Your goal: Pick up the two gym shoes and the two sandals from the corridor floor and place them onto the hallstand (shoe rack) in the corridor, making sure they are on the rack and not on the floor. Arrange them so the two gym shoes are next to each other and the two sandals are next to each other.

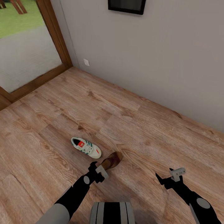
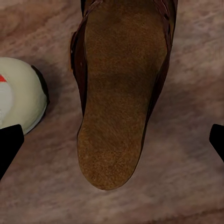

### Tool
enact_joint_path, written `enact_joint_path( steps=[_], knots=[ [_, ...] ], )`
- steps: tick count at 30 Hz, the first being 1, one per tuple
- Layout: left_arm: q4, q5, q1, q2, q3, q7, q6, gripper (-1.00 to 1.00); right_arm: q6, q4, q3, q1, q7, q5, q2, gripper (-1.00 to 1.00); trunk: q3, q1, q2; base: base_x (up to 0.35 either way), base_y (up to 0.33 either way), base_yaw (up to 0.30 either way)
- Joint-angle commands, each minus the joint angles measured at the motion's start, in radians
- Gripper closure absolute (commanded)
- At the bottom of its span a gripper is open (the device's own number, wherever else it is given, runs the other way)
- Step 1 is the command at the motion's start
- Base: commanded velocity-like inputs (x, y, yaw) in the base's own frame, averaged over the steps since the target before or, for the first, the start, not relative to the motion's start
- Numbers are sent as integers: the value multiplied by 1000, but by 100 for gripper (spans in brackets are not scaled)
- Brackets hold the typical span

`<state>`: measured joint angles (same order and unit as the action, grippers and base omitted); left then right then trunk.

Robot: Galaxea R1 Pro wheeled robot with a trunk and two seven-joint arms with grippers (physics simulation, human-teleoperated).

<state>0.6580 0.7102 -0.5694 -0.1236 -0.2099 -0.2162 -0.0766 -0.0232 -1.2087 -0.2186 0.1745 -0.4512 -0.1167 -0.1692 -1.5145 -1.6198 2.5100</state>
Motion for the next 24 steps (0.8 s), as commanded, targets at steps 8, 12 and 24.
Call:
enact_joint_path(
  steps=[8, 12, 24],
  knots=[
    [2, 5, 0, -2, -2, -3, -2, -100, -3, -2, -2, 0, -6, -9, 0, -100, -1, 0, 0, 122, 0, 0],
    [2, 5, 0, -2, -1, -3, -2, -100, -3, -2, -2, 0, -6, -9, 0, -100, -1, 0, 0, 12, 0, 0],
    [2, 4, -1, -4, -1, -3, 1, -100, -3, -2, -2, 0, -6, -9, 0, -100, -1, 0, 0, 79, 0, 0]
  ],
)
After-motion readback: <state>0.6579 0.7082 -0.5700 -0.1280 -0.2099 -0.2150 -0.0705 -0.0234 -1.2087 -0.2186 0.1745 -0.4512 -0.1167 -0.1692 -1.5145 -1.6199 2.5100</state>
